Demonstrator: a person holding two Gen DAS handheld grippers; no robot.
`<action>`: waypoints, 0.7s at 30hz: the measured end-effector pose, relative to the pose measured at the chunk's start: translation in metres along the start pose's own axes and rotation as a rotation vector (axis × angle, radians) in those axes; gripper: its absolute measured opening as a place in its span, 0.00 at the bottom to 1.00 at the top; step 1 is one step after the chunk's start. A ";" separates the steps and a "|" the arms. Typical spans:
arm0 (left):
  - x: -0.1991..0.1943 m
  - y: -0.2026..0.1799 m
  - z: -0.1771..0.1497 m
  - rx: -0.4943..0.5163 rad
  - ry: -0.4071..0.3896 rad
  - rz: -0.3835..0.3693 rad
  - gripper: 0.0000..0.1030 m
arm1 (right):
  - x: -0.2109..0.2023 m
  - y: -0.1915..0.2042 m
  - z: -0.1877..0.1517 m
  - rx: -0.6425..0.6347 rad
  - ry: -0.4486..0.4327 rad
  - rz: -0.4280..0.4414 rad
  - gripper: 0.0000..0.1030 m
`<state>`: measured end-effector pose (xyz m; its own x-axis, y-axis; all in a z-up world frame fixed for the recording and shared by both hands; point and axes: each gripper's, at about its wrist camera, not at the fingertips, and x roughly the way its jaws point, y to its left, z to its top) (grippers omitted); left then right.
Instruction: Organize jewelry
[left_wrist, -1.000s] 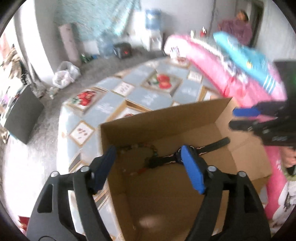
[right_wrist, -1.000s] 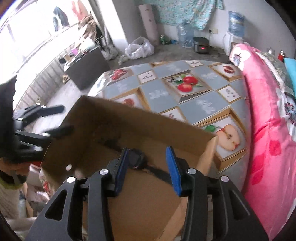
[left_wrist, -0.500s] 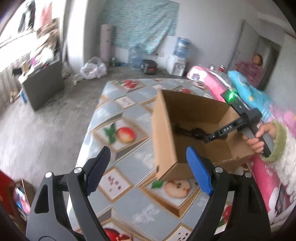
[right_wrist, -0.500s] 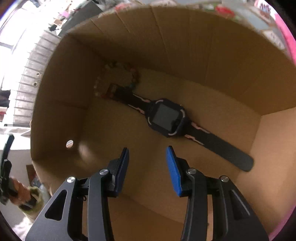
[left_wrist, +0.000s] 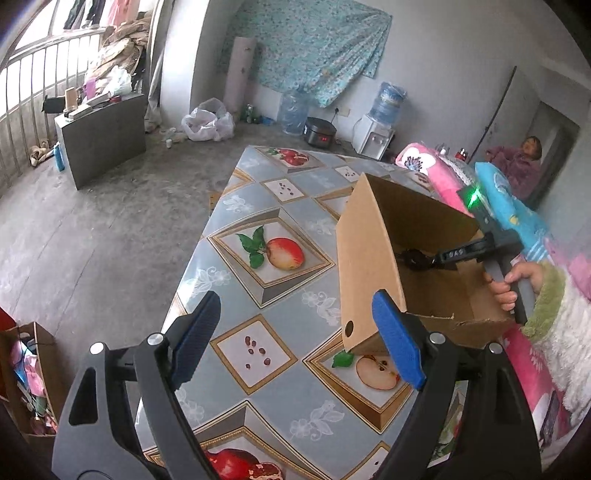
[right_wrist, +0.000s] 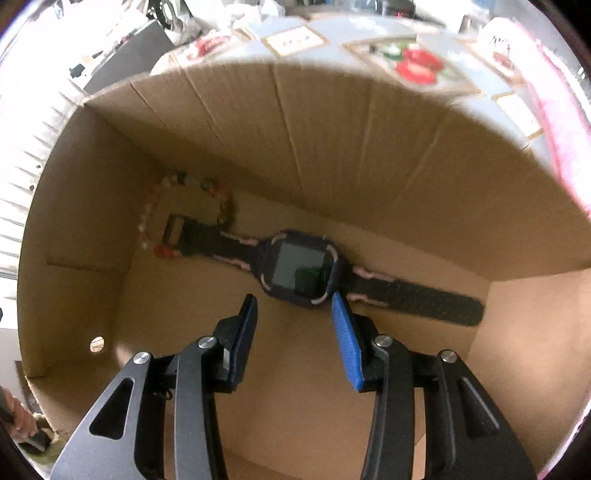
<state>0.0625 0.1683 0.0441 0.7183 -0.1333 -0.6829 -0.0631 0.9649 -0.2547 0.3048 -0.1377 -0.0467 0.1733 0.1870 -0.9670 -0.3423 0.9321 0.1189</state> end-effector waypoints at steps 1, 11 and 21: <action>0.002 -0.001 0.000 0.006 0.001 -0.001 0.78 | -0.004 0.002 -0.001 -0.005 -0.019 -0.005 0.40; 0.012 -0.009 -0.016 0.051 0.038 -0.005 0.78 | -0.063 0.003 -0.013 0.000 -0.159 0.043 0.44; 0.032 -0.029 -0.052 0.119 0.135 -0.042 0.82 | -0.195 0.005 -0.111 -0.067 -0.524 0.199 0.68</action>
<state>0.0510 0.1248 -0.0059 0.6185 -0.1957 -0.7610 0.0531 0.9767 -0.2080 0.1666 -0.2044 0.1173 0.5287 0.5023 -0.6842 -0.4700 0.8445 0.2568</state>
